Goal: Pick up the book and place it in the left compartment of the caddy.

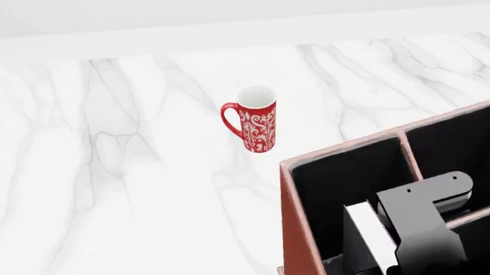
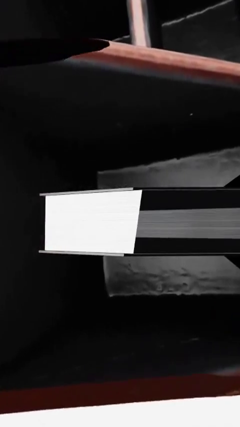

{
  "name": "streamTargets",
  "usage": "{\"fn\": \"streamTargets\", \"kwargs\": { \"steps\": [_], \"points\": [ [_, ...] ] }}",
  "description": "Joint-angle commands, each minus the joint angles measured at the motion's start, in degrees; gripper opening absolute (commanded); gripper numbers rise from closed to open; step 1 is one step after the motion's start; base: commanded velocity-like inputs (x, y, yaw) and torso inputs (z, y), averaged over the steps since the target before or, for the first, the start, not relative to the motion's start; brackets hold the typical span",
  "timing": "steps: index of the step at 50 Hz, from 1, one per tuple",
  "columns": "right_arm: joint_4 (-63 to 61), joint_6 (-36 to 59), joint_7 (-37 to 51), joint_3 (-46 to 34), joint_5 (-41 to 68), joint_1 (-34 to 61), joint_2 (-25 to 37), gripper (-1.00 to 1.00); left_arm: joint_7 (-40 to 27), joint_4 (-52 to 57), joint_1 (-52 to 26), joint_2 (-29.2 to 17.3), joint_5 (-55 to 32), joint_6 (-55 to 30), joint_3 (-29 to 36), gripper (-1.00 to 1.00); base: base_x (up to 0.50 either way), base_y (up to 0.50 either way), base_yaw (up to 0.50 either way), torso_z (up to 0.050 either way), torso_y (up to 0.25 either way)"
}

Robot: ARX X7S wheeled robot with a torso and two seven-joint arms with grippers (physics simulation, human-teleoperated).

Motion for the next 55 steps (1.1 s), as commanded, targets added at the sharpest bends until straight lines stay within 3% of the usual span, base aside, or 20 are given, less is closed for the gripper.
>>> {"fn": "streamTargets", "kwargs": {
  "steps": [1, 36, 37, 55],
  "points": [
    [0.42, -0.15, -1.63, 1.15, -3.32, 0.63, -0.14, -1.0, -0.17, -0.06, 0.01, -0.15, -0.05, 0.14, 0.2, 1.0, 0.0, 0.0, 0.0, 0.0, 0.0],
    [1.46, -0.84, -1.94, 0.97, -3.94, 0.23, -0.43, -1.0, -0.64, -0.11, 0.22, -0.61, -0.51, 0.51, 0.36, 1.0, 0.0, 0.0, 0.0, 0.0, 0.001],
    [1.5, -0.8, -1.87, 1.05, -3.72, 0.26, -0.43, 1.0, -0.67, -0.18, 0.14, -0.62, -0.55, 0.46, 0.37, 1.0, 0.0, 0.0, 0.0, 0.0, 0.0],
    [1.22, -1.51, -1.83, 1.41, -3.55, -0.04, -0.17, 1.0, -0.87, -0.32, 0.22, -0.8, -0.56, 0.79, 0.66, 1.0, 0.0, 0.0, 0.0, 0.0, 0.0]
  ]
}}
